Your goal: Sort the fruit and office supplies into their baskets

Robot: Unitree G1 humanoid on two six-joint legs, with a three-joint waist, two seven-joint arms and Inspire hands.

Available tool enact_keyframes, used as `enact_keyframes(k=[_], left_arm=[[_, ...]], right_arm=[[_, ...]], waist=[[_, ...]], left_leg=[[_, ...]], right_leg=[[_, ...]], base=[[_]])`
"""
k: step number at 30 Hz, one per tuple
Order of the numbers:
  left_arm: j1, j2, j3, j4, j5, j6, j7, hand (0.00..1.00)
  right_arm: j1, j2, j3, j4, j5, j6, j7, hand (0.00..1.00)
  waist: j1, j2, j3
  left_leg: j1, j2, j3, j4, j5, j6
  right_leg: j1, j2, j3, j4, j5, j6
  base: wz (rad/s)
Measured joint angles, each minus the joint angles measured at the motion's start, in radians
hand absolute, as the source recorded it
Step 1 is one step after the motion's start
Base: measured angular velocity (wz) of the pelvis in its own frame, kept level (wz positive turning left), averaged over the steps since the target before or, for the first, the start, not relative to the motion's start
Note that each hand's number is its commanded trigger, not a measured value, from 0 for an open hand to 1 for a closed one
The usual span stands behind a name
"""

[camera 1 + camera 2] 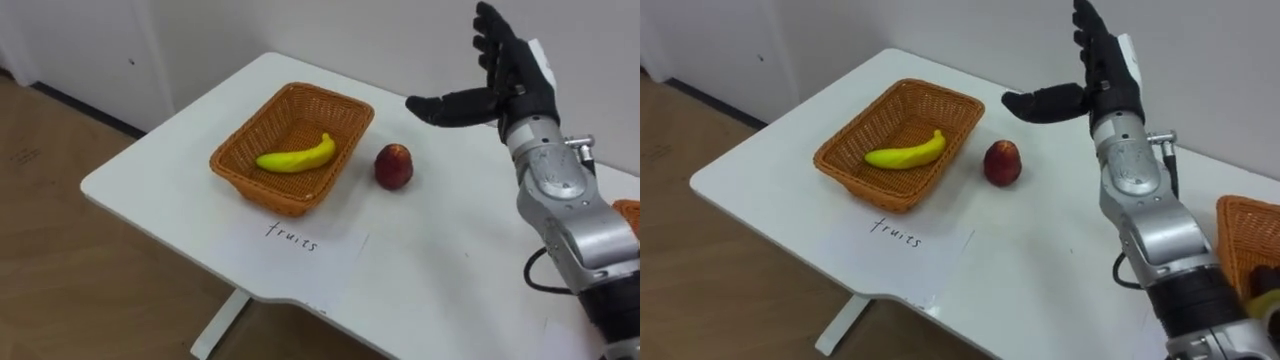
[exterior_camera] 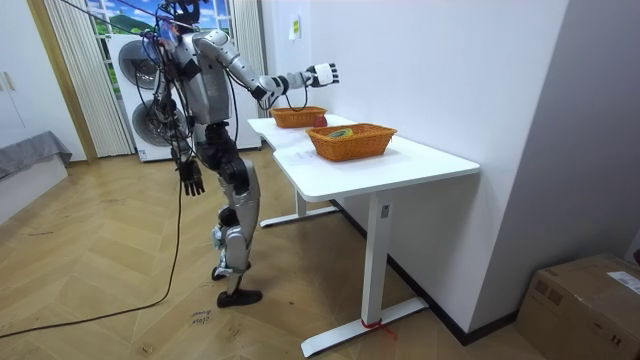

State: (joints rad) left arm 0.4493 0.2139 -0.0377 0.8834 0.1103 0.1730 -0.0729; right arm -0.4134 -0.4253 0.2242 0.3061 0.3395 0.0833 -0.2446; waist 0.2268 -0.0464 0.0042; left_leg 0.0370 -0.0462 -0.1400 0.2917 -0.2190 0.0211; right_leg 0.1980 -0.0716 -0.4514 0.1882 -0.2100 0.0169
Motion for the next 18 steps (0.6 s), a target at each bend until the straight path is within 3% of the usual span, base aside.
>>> enact_keyframes(k=[5,8,18], left_arm=[[0.001,-0.004,0.0,-0.001,0.0,0.0,0.0,0.0],[0.0,-0.008,-0.001,-0.003,-0.002,0.0,0.0,0.0],[-0.004,-0.009,-0.009,-0.009,-0.02,0.001,-0.001,0.0]], right_arm=[[0.0,0.004,0.0,0.11,0.053,0.0,0.032,0.0],[0.0,0.006,0.0,0.127,0.052,0.0,0.061,0.0],[0.0,0.029,0.0,0.185,0.053,0.0,0.125,0.0]], waist=[[0.003,0.0,-0.0002],[0.0,0.009,0.0048],[0.0,0.019,0.0053]], left_leg=[[-0.008,0.0,0.0,0.0,0.0,0.0],[-0.012,0.0,0.0,0.0,0.0,0.0],[-0.038,-0.001,0.0,0.001,0.006,0.007]], right_leg=[[-0.009,0.0,0.002,0.001,0.0,0.0],[-0.012,-0.001,-0.003,0.002,0.0,0.0],[-0.041,-0.013,-0.016,0.018,-0.003,0.004]], base=[[0.0],[0.0],[0.01]])
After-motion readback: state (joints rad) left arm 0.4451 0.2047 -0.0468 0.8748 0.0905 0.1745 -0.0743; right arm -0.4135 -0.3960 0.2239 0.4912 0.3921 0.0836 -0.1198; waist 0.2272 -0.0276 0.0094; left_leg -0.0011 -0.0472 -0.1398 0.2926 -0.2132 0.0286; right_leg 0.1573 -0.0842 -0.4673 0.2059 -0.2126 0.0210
